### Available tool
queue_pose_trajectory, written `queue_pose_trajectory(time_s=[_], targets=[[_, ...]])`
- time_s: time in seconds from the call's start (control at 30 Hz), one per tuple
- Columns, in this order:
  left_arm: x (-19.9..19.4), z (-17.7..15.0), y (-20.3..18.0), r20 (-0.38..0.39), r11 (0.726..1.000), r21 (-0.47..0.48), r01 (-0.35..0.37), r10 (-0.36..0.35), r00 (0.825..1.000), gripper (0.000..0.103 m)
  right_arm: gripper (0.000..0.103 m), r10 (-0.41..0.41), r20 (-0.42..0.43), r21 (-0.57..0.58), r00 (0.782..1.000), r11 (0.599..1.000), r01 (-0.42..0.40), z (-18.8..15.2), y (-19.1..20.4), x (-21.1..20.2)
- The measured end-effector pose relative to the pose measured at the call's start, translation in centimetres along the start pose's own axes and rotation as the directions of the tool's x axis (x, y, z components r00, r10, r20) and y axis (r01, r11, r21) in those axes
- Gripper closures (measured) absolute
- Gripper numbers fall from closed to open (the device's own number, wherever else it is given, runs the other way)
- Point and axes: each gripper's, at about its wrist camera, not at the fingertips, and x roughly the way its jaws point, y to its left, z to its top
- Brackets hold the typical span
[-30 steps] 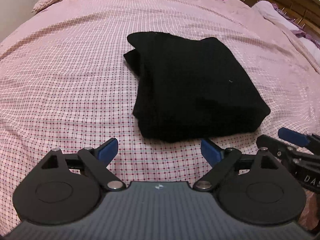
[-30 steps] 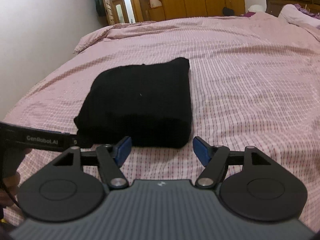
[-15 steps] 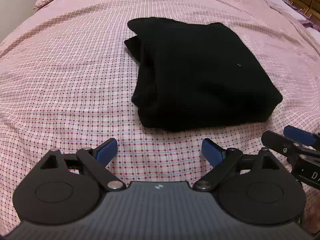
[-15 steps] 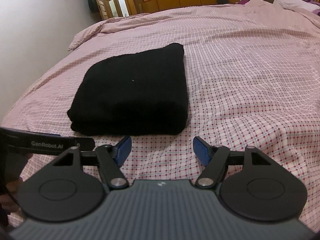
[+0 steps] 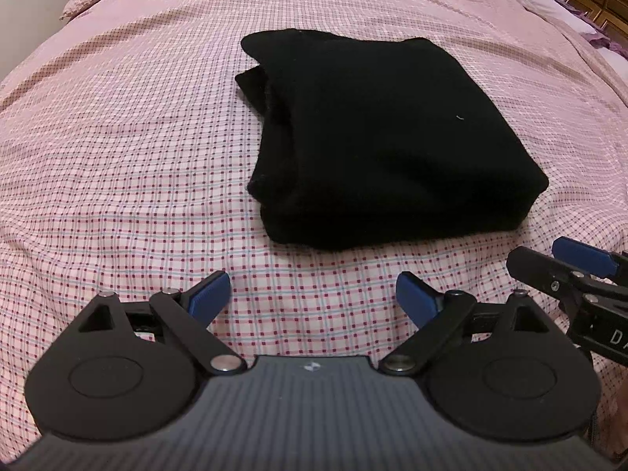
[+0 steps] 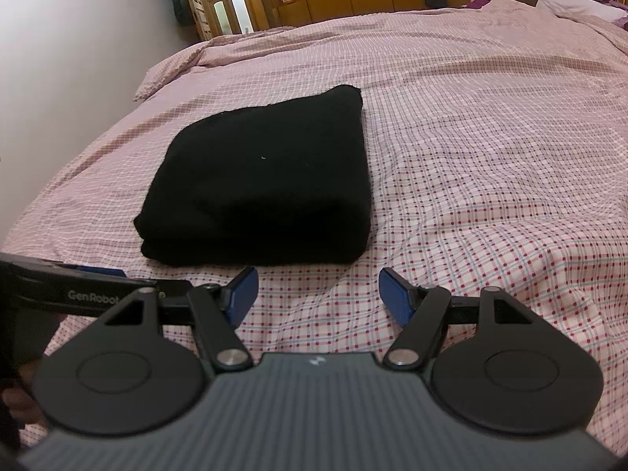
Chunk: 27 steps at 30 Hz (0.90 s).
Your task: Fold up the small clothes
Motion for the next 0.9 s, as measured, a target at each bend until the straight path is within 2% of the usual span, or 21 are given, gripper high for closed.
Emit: queue_pose_trajectory(time_s=[0.9], targets=[[0.04, 0.01, 0.04, -0.004, 1.000, -0.002, -0.001, 0.001, 1.000, 0.009, 0.033, -0.001, 0.007, -0.007, 1.000, 1.000, 0.001, 0.05, 0.18, -0.14]])
